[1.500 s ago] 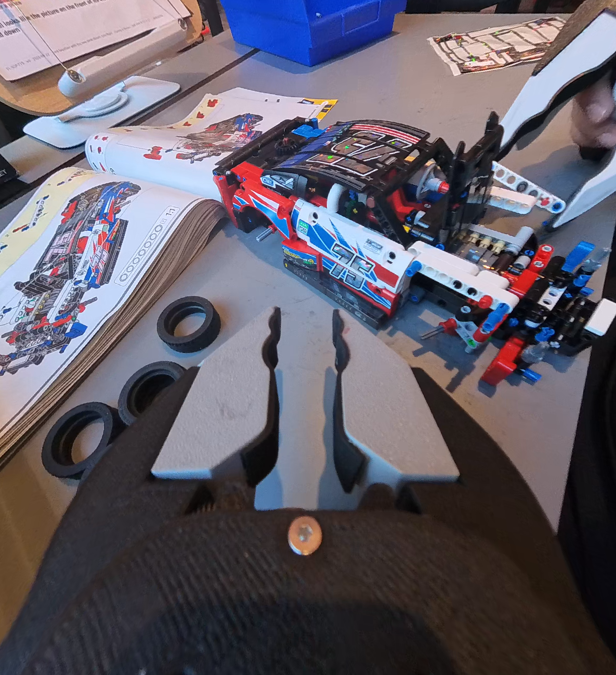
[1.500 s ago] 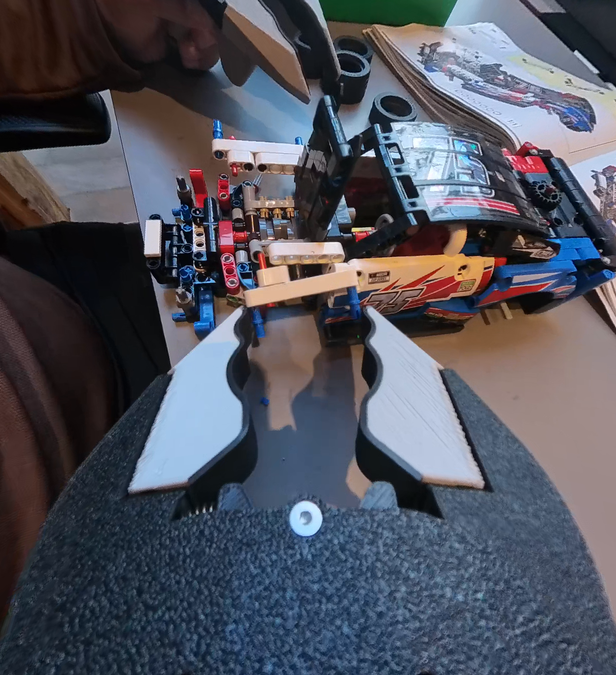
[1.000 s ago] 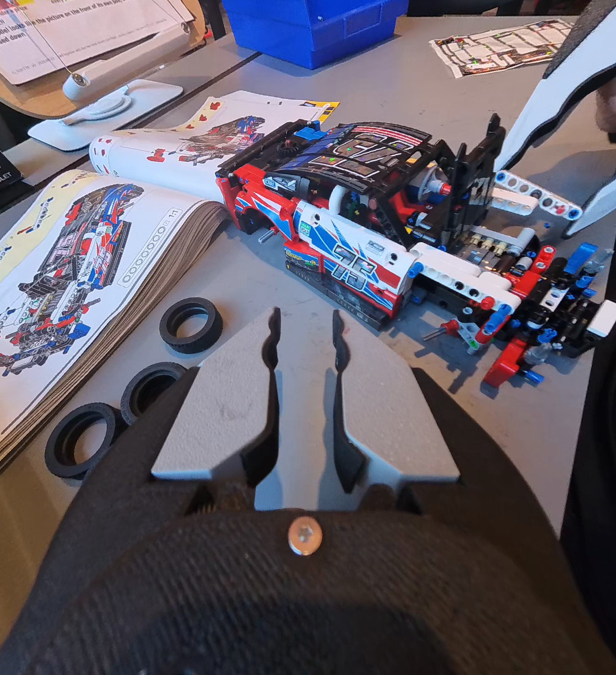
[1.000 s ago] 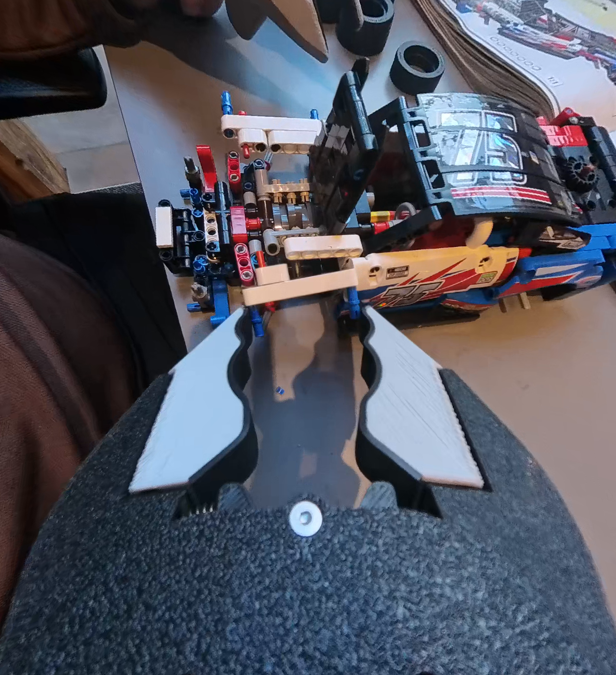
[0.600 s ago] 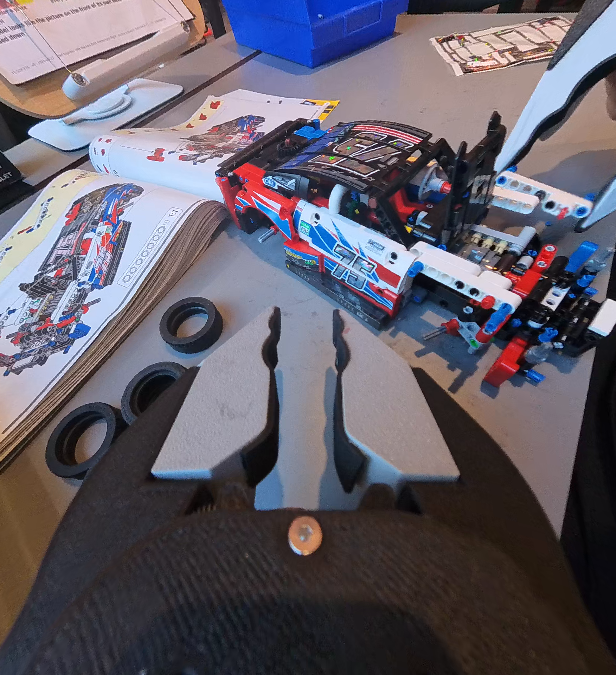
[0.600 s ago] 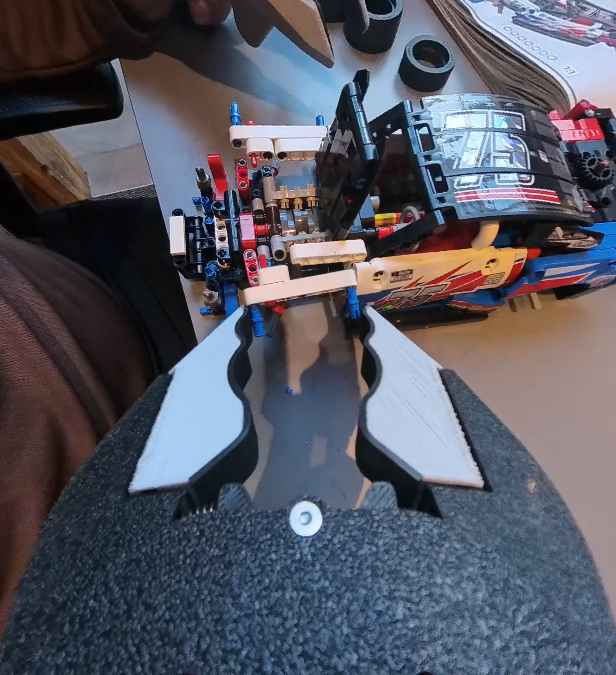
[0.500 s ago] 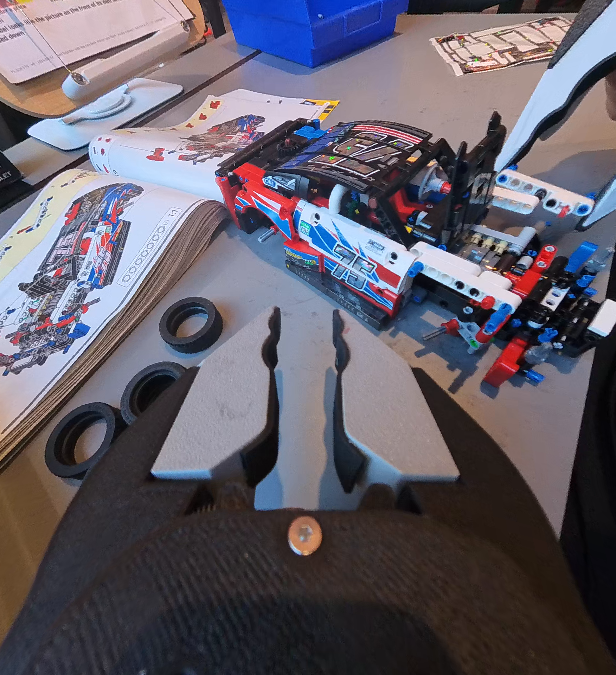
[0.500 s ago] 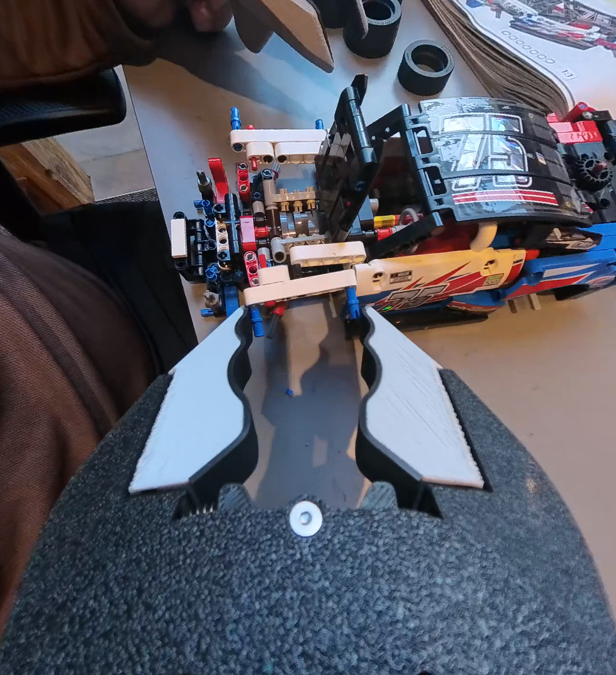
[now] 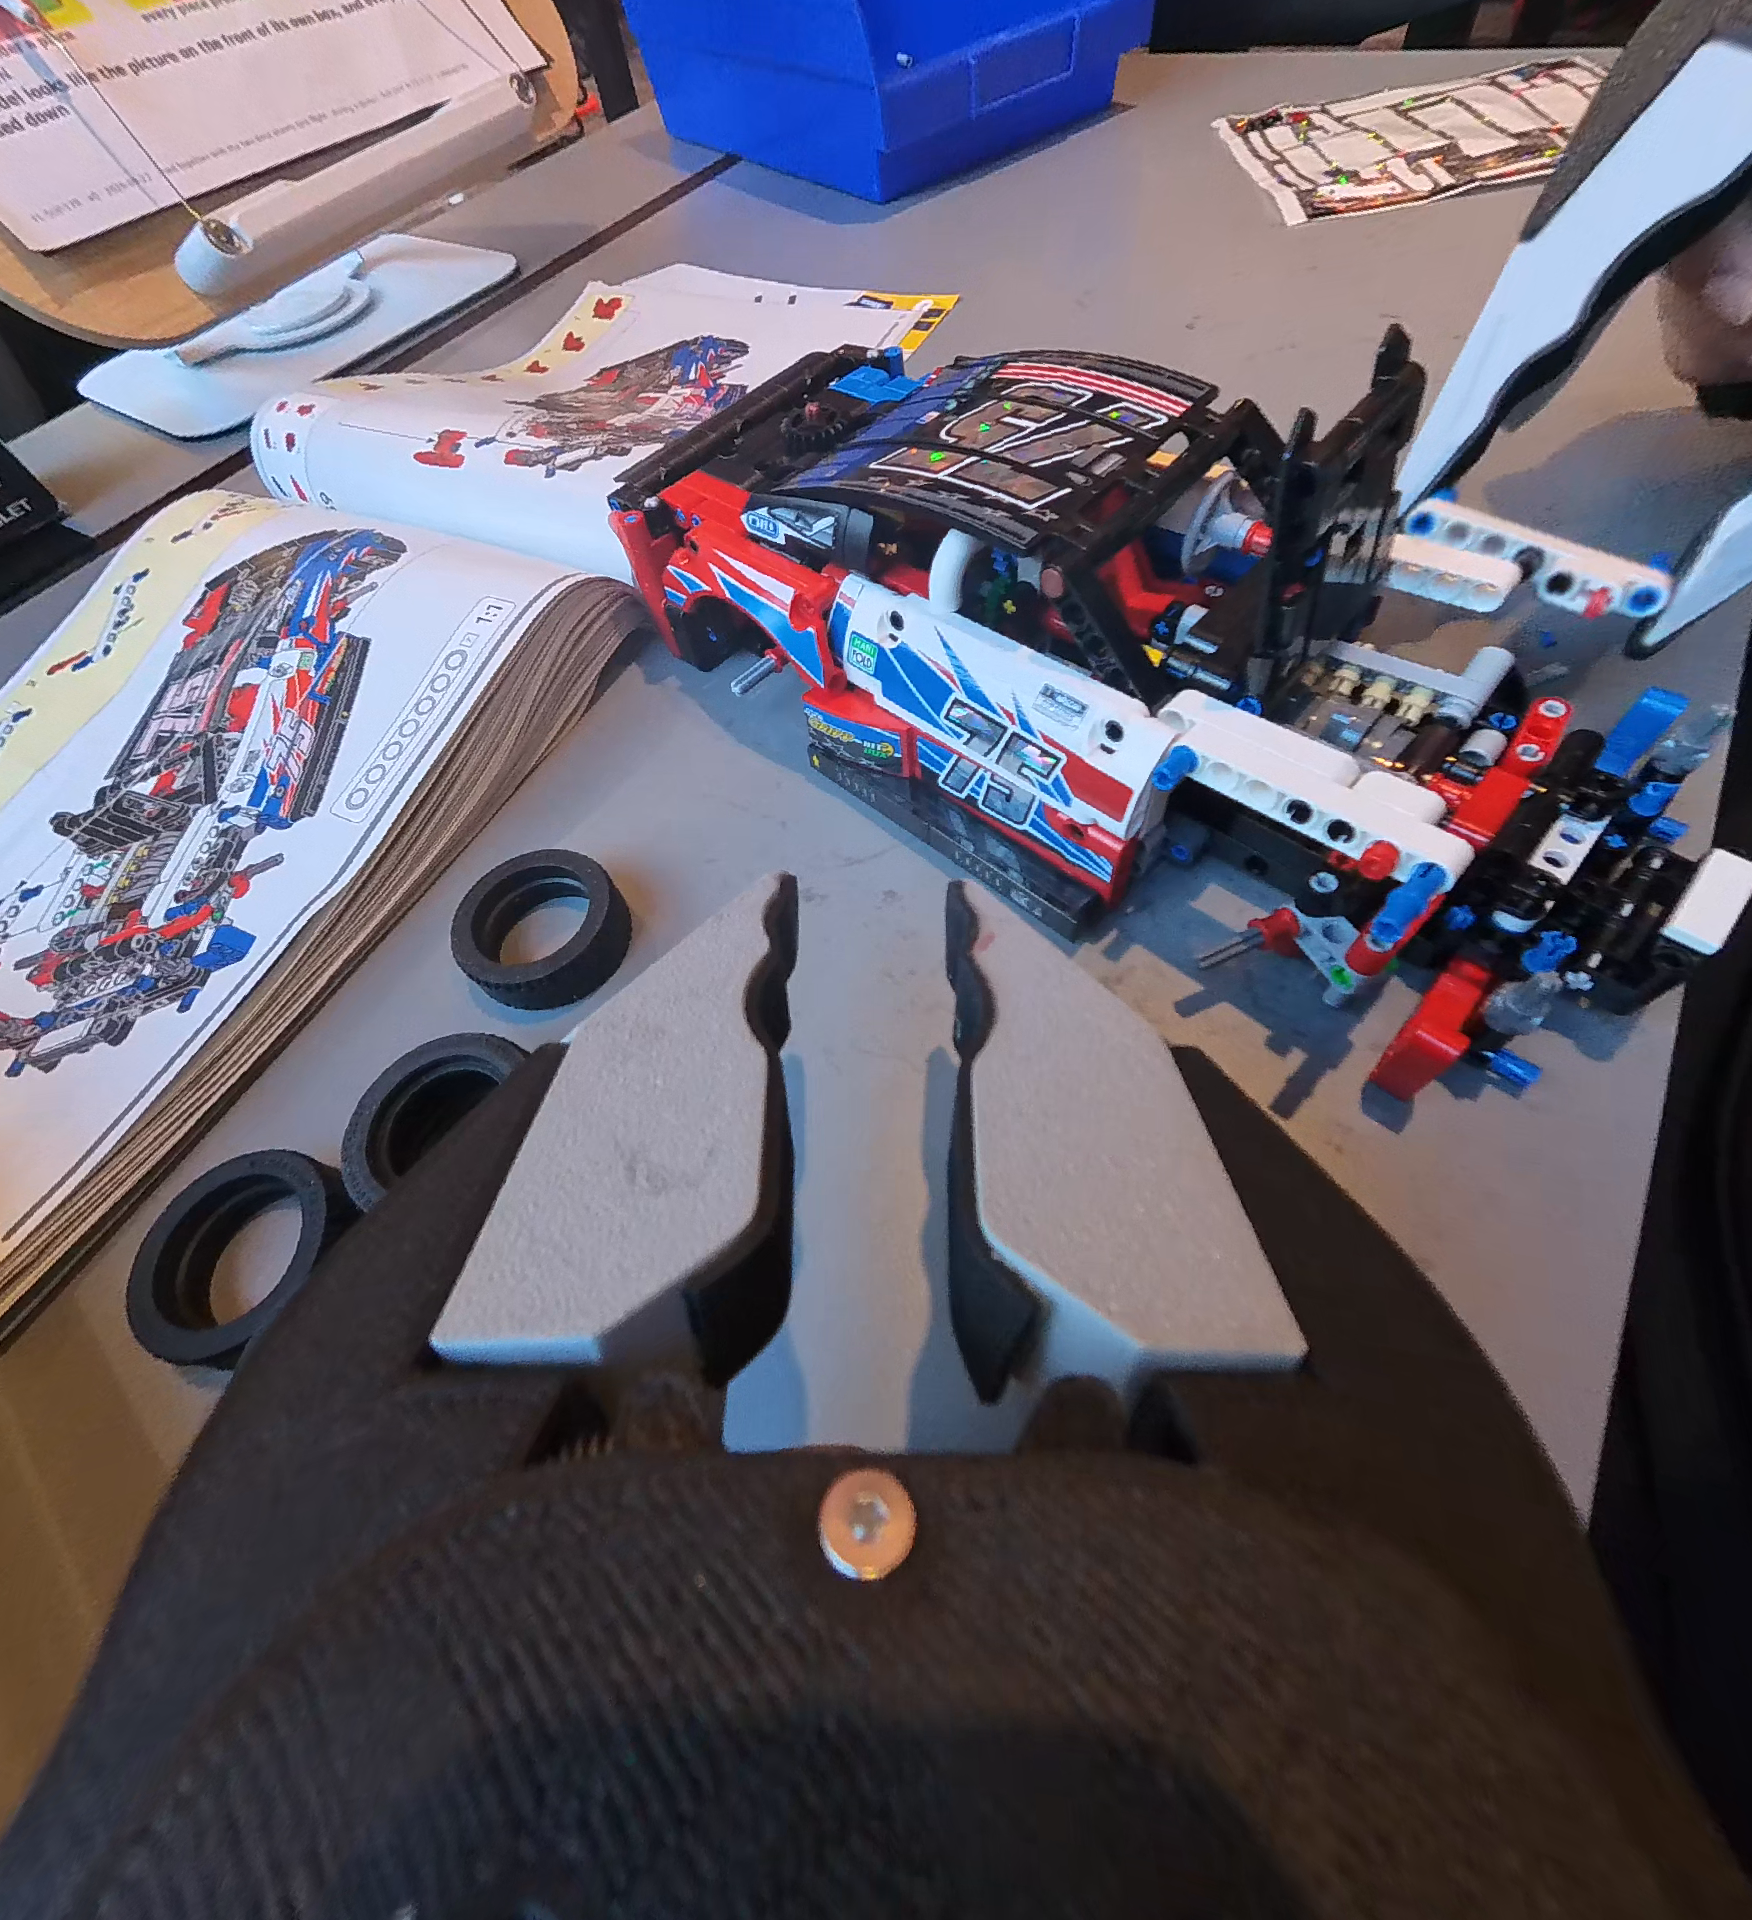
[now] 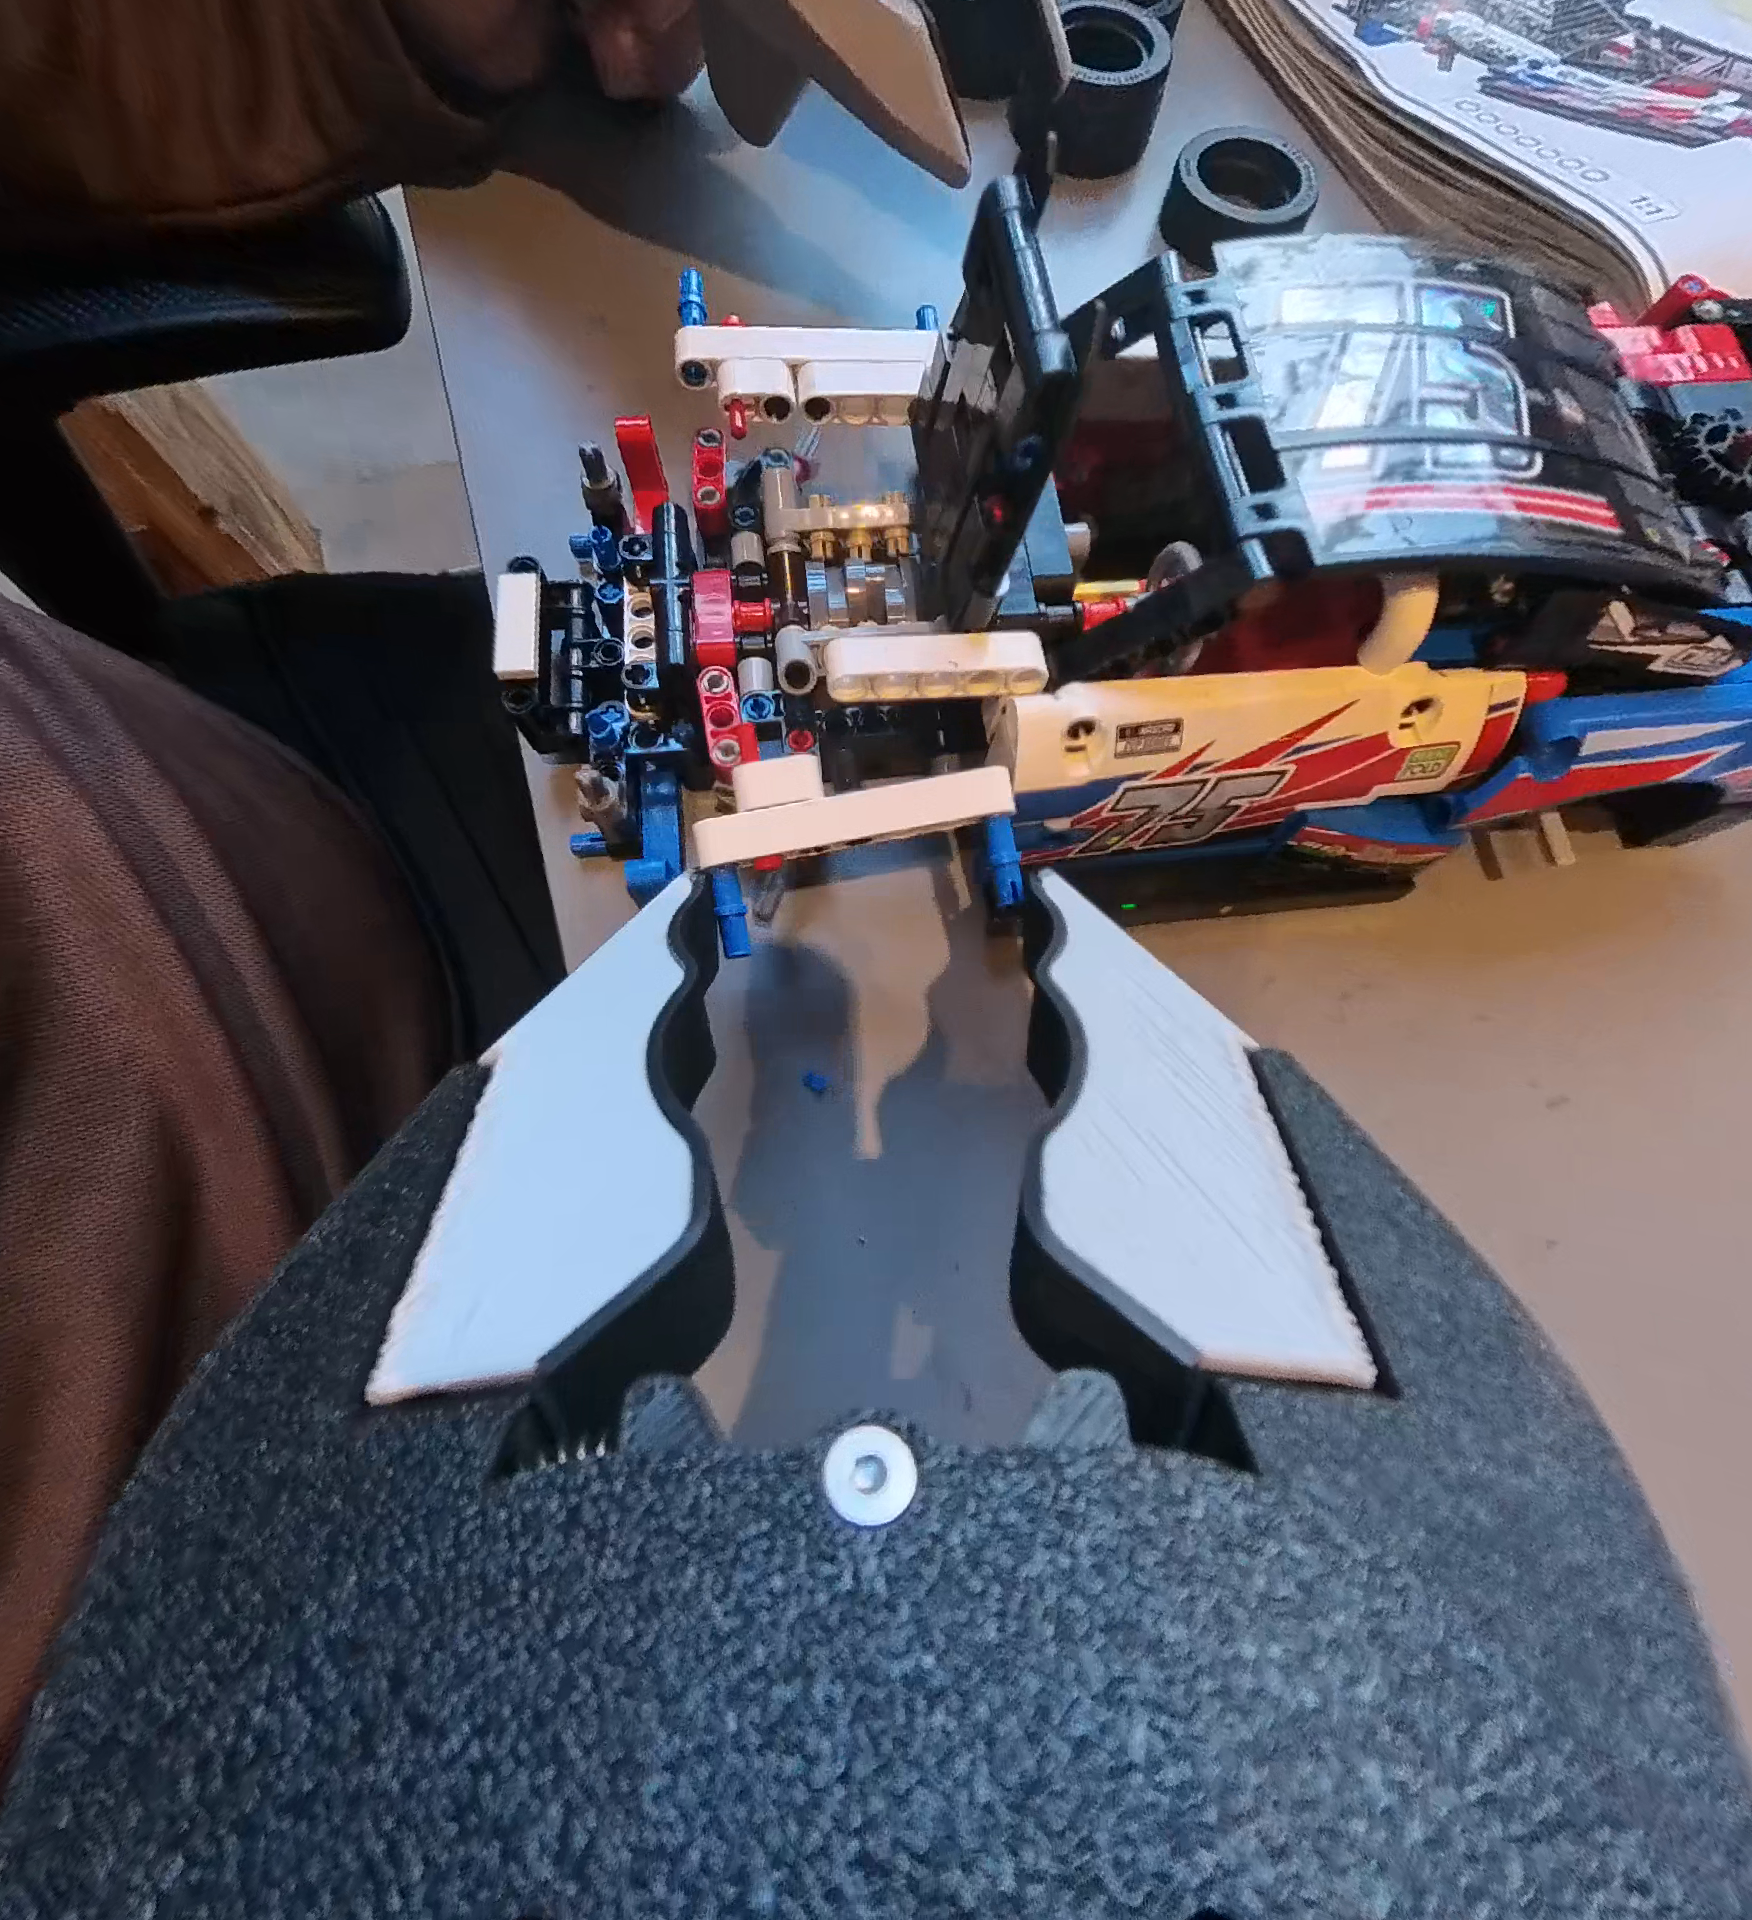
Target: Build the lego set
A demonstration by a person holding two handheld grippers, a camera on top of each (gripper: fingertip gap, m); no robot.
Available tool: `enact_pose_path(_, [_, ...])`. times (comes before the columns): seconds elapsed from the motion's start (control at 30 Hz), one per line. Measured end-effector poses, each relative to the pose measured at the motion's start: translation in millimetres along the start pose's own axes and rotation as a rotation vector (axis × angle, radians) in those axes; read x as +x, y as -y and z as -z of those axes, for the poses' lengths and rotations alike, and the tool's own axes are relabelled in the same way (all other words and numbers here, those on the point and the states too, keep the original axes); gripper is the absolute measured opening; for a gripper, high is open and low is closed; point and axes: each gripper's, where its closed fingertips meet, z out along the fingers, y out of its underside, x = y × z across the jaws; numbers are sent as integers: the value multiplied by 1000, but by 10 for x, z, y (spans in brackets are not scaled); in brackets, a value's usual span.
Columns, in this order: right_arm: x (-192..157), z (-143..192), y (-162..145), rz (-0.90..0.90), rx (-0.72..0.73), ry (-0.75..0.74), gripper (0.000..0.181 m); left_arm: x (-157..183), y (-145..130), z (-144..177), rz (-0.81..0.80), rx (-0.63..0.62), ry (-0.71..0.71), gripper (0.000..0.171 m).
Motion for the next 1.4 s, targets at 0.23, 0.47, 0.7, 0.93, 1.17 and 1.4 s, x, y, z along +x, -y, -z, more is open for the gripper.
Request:
enact_pose_path(0.23, [-16,-90,-98,30,15,40,59,-36,5,5,10,9,3,25])
enact_pose_path(0.47, [-3,-95,-92,25,26,63,59,-132,4,10,28,14,34,25])
enact_pose_path(0.7, [-21,-98,-87,75,29,39,59,-249,-16,23,35,4,112,24])
enact_pose_path(0.93, [-18,-56,-53,94,66,15,59,-396,-64,36,71,-21,190,23])
enact_pose_path(1.17, [-40,-48,-35,112,78,32,59,-472,-108,30,74,-55,251,22])
enact_pose_path(1.4, [-51,-23,6,88,103,13,59,-462,-111,28,12,-72,293,21])
